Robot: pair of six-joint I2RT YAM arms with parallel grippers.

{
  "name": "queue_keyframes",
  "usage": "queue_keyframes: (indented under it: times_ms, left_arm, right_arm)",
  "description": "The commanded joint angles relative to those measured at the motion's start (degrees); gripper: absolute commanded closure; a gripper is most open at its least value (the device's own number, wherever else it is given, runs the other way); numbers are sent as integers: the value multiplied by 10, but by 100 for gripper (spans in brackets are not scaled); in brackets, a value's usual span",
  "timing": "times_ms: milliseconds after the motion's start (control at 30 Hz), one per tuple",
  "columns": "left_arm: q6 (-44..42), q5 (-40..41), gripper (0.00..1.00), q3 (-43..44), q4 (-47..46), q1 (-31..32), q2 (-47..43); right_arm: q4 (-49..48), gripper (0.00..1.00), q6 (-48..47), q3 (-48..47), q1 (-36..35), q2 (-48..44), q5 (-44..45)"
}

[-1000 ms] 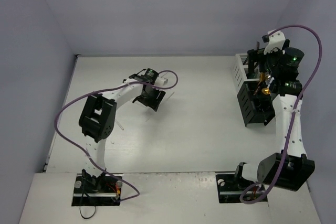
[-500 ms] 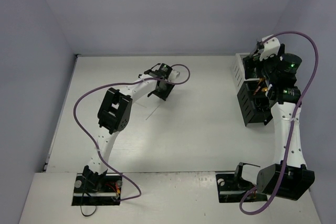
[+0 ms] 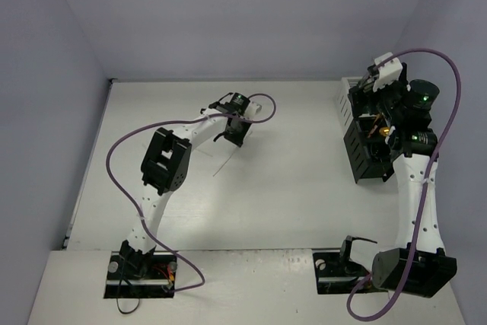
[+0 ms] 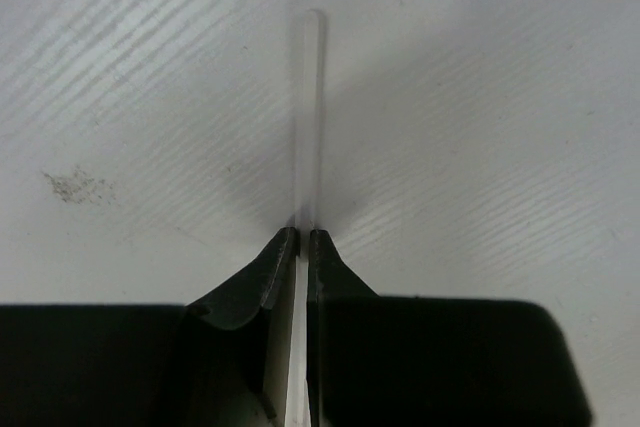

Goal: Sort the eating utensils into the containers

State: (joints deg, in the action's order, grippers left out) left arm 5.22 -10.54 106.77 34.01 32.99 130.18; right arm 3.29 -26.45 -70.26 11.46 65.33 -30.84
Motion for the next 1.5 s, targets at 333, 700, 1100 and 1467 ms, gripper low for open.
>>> queue_keyframes:
  times_ms: [333,700,1100,1467]
  left_arm:
    - [233,-284,100,-20,89,-83,-230]
    - [279,-401,100,-125,89,-87,-254]
    - [298,-438,100,-132,88,-64,-246]
    - [299,-433,99,-136,87,-46,-250]
  right_arm:
    - [-3,23,-324,78,-366,-66,43]
    - [-7,28,-526,153,-570,11,83]
    - [-13,35,-577,159,-641,97,75]
    - [-13,83,-593,133,-643,144,66]
